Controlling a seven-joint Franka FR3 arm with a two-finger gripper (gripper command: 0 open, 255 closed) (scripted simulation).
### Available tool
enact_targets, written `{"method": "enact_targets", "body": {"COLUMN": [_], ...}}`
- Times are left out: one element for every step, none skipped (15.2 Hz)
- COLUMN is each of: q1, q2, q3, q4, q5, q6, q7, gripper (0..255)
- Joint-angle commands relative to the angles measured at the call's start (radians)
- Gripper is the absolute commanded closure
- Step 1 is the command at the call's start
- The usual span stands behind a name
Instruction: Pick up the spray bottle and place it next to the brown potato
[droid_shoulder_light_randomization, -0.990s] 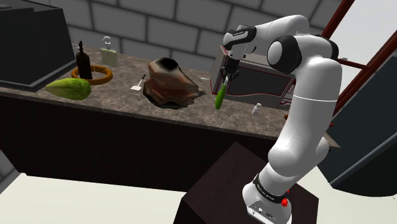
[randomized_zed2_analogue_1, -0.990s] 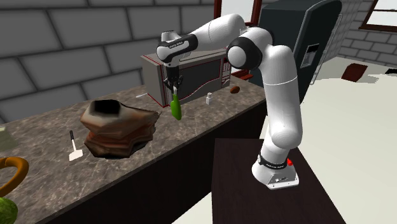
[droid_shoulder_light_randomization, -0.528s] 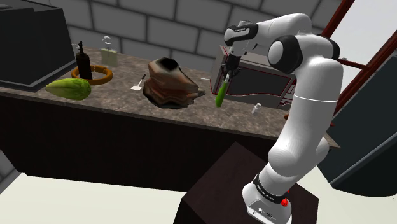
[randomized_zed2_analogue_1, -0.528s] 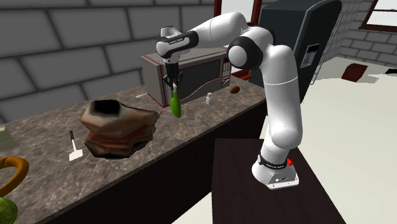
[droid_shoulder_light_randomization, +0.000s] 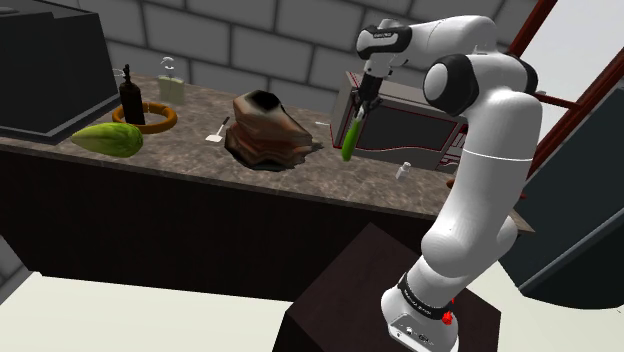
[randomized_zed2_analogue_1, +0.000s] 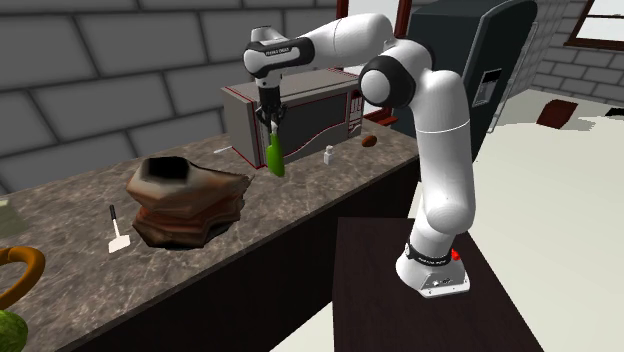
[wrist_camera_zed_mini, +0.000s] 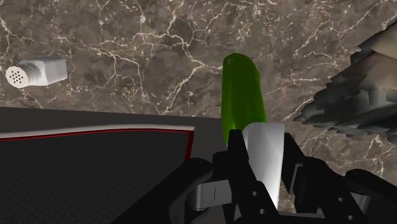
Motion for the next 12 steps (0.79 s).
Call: {"method": "enact_targets", "body": {"q1": [-0.002,-0.003,-0.004,-0.005,-0.006,-0.007,-0.009,-0.010,-0.012,-0.014,-0.016,-0.018], "q2": [-0.001,-0.001,-0.001,0.000,0.001,0.002,0.004,0.006,0.008,0.011,0.014,0.017], "q3": [-0.001,-0.001,-0.002,-0.002,-0.002,-0.002,-0.003,-0.003,-0.003,-0.003,-0.004,-0.004], "q4": [0.027,0.040,0.054,0.069,0.084,0.099,0.115,0.131,0.148,0.165,0.183,0.201], "q5": [-0.001,-0.001,-0.001,-0.001,-0.001,-0.001,0.000,0.000,0.001,0.002,0.002,0.004], "q6": [-0.028,-0.041,-0.055,-0.069,-0.082,-0.096,-0.111,-0.125,-0.140,-0.154,-0.169,-0.185], "q7": [0.001,0.002,0.002,0.003,0.003,0.003,0.004,0.004,0.004,0.005,0.005,0.005], "gripper": [255,255,255,255,255,255,255,255,255,255,255,255]}}
